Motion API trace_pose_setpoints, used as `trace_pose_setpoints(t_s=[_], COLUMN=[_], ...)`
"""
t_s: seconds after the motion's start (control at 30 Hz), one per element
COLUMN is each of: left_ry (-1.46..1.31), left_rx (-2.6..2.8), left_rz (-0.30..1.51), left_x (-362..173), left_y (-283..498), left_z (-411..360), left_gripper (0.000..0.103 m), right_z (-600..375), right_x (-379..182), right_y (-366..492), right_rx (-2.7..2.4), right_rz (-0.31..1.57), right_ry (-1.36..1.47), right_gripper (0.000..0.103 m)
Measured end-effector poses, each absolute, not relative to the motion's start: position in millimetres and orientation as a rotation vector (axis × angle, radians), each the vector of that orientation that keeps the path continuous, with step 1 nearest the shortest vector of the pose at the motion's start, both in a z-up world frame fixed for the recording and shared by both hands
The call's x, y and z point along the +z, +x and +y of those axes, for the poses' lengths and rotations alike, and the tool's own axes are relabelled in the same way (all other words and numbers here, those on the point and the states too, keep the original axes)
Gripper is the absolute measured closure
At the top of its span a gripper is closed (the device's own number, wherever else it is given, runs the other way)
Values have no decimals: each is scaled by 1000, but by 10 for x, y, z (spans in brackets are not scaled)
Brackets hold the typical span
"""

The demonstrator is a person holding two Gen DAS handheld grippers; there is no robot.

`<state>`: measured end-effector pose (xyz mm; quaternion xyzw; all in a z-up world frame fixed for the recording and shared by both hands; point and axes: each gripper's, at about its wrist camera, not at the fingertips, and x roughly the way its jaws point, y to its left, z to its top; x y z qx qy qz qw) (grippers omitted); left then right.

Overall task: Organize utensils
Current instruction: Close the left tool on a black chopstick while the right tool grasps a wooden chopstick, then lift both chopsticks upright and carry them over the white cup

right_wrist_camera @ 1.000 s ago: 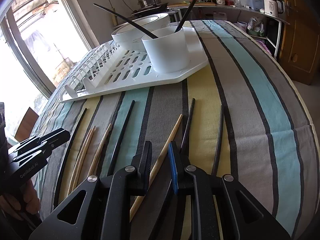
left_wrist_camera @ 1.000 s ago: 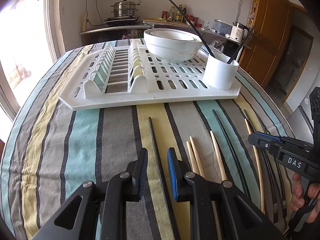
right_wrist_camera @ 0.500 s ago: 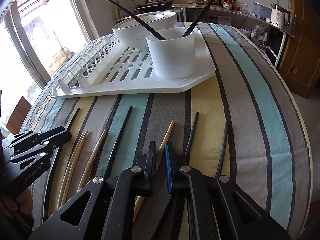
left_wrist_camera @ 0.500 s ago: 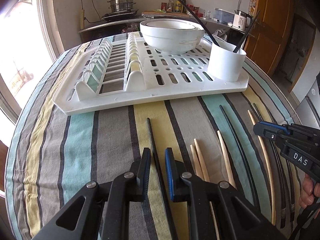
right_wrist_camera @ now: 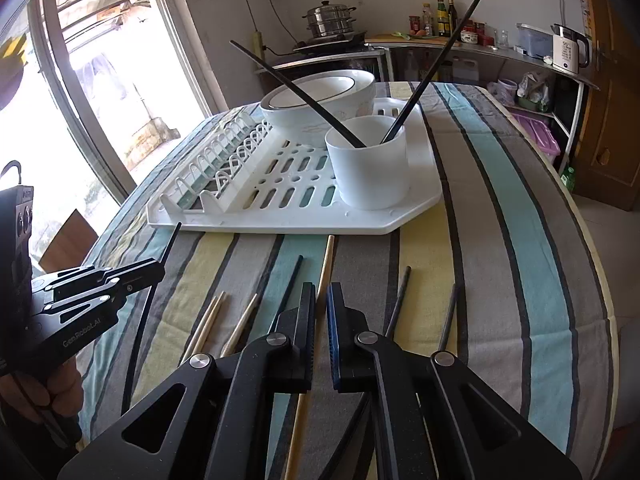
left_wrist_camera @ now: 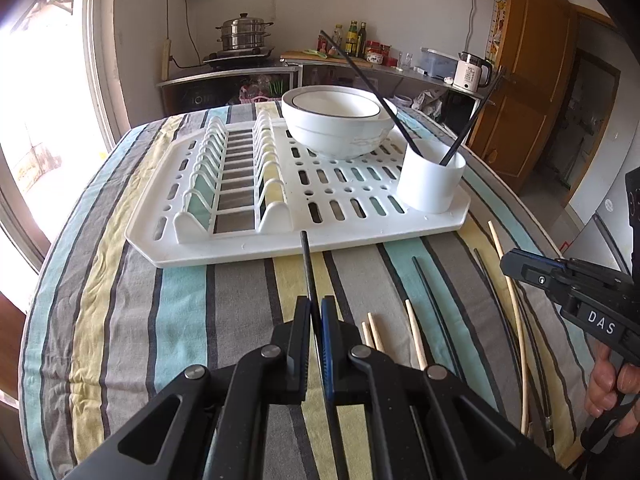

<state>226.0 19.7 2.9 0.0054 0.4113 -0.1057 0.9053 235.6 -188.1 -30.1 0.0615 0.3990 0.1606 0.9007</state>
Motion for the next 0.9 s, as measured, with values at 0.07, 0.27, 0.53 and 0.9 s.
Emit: trace_pose_setpoints(t_s=[0.07, 0.27, 0.53, 0.9], left_ry=[5, -7, -33, -44], left_rx=[-224, -236, -240, -251], left_rz=[815, 706, 623, 587], left_x=[177, 633, 968, 1121], left_y=[2184, 1959, 1704, 1545], left_z=[222, 276, 349, 405], left_gripper=[98, 98, 99, 99], right_z=[-1894, -1929, -1999, -2038], right_x=[-183, 176, 409, 428], right_y=[2314, 2154, 1923, 1822], right_rx=[341, 363, 367, 379], right_rz=[791, 680, 582, 566], right_ry=[135, 151, 147, 141], right_gripper=[98, 98, 98, 98])
